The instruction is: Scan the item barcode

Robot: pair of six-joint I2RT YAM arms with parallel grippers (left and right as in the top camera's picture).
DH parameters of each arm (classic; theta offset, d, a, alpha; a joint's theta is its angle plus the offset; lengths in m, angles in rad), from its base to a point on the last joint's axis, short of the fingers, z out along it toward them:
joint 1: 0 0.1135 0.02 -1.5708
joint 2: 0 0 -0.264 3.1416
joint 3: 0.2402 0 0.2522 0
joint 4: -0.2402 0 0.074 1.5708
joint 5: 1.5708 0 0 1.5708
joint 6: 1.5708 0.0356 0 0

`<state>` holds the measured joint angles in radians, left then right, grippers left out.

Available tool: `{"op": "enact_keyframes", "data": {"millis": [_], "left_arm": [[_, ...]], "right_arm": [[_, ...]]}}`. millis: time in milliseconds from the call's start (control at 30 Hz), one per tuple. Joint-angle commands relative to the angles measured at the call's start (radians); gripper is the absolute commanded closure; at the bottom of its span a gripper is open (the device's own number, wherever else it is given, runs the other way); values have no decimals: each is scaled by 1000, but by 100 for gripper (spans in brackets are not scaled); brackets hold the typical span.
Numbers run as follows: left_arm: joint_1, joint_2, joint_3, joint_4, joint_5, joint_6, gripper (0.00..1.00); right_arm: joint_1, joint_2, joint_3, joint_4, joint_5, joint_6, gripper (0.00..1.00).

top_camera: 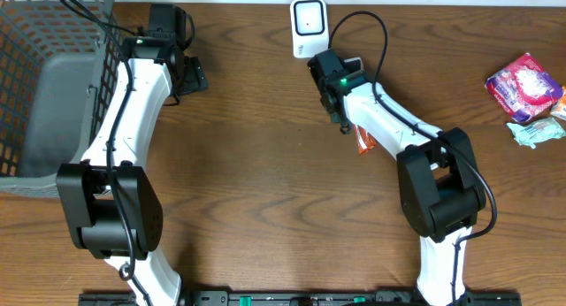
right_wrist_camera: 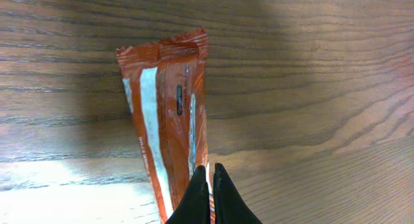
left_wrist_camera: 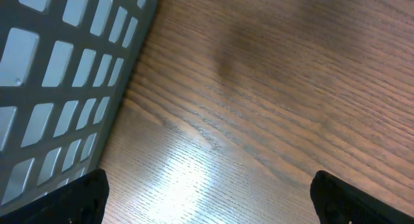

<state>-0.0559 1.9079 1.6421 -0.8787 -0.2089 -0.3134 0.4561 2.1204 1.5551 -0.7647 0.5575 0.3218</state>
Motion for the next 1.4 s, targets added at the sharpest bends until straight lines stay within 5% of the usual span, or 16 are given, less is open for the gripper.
{"op": "enact_keyframes", "data": {"millis": [0, 167, 233, 433, 700, 1367], "left_arm": [[0, -5, -6, -3, -9, 2, 1], [0, -5, -6, -3, -9, 2, 1], [0, -5, -6, -3, -9, 2, 1], [0, -5, -6, -3, -9, 2, 1], [0, -5, -6, -3, -9, 2, 1], [0, -5, -6, -3, -9, 2, 1]], "right_arm": [[29, 11, 1, -2, -17, 23, 99], [19, -10, 66, -43, -116, 22, 96], [8, -27, 94, -57, -157, 22, 71], [-64, -72, 164, -93, -305, 4, 46], [-276, -72, 151, -95, -739, -182, 6], [-403, -72, -51, 53, -943, -279, 1]]}}
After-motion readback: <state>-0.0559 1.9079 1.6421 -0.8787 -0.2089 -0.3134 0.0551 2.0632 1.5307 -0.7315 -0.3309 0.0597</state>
